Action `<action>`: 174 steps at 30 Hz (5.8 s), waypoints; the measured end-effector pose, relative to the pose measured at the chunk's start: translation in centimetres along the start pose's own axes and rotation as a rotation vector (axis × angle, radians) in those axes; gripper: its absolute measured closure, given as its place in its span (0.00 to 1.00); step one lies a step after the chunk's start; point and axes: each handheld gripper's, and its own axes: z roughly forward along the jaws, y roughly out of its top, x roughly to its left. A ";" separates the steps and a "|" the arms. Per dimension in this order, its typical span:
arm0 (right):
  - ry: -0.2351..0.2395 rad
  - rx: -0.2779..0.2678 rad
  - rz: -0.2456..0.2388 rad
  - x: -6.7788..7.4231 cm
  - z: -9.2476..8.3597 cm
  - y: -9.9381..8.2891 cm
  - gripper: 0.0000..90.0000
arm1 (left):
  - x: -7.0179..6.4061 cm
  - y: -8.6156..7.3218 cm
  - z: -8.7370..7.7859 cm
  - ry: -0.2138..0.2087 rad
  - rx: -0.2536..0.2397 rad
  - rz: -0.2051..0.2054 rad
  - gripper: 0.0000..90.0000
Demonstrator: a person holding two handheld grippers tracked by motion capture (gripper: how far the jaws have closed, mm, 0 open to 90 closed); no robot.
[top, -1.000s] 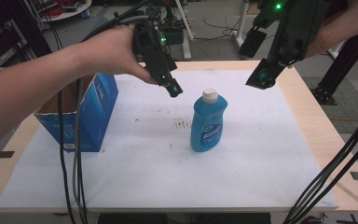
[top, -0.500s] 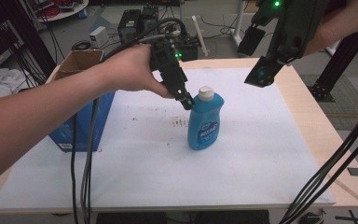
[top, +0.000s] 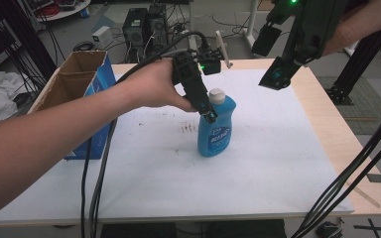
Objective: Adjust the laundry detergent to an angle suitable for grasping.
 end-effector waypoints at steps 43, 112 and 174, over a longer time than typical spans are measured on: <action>0.004 -0.001 0.012 -0.1 0.3 -0.5 0.20 | 0.1 0.4 3.8 0.020 0.022 -0.060 0.22; 0.006 -0.004 0.025 -0.3 0.3 -0.8 0.20 | 0.6 -0.2 2.5 0.012 -0.050 -0.017 0.42; 0.015 0.009 0.013 -0.2 1.0 0.6 0.20 | 1.0 -7.8 0.9 -0.174 -0.126 0.294 0.38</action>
